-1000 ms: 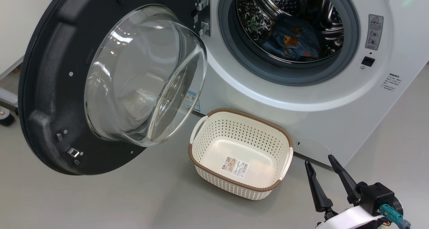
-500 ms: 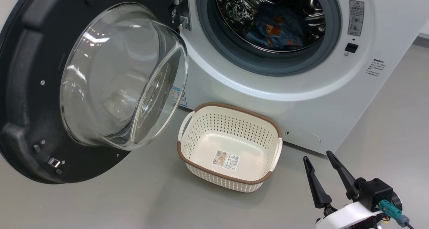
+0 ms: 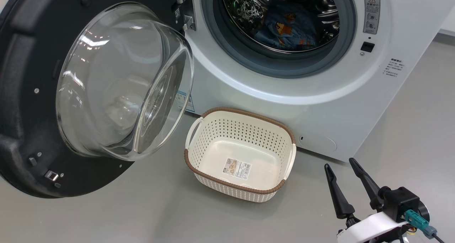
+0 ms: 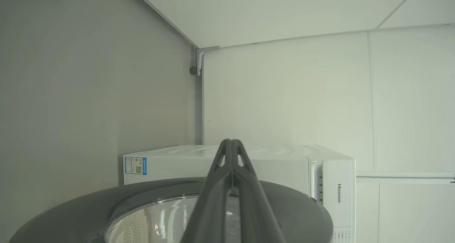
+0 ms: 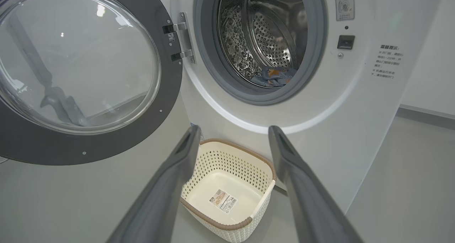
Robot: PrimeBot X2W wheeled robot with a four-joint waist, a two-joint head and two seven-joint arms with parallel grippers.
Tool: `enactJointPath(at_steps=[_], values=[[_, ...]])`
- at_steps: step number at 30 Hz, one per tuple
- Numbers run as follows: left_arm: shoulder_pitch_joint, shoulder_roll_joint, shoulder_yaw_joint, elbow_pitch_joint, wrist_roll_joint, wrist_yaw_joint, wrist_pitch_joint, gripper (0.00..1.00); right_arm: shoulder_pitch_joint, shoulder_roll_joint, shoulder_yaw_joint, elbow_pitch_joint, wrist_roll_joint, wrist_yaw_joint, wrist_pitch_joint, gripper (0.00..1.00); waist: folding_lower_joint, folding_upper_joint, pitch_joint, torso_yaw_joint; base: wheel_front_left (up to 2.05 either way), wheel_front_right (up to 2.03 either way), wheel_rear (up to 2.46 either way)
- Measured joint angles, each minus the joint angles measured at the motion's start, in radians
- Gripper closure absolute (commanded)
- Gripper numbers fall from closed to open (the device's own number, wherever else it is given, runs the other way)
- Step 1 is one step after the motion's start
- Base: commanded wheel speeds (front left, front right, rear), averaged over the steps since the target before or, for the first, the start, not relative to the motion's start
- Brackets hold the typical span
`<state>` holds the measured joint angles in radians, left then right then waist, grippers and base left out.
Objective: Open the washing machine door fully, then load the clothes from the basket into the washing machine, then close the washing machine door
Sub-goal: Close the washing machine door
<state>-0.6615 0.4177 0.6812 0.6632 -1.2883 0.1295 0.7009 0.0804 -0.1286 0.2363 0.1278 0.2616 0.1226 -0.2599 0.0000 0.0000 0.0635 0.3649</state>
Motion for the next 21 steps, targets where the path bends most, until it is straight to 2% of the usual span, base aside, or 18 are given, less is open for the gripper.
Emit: enactJointPath(at_steps=[9, 21], values=[[-0.001, -0.003, -0.042, 0.045, 0.002, 0.000, 0.086, 1.00, -0.002, -0.007, 0.000, 0.003, 0.000, 0.000, 0.000, 0.00, 0.0000, 0.0000, -0.003, -0.006, 0.00, 0.00, 0.00], [-0.006, -0.033, -0.101, 0.047, -0.009, 0.000, 0.226, 1.00, -0.006, -0.015, -0.001, 0.007, 0.002, 0.000, 0.000, 0.00, 0.0000, 0.0000, -0.015, -0.011, 0.00, 0.00, 0.00]])
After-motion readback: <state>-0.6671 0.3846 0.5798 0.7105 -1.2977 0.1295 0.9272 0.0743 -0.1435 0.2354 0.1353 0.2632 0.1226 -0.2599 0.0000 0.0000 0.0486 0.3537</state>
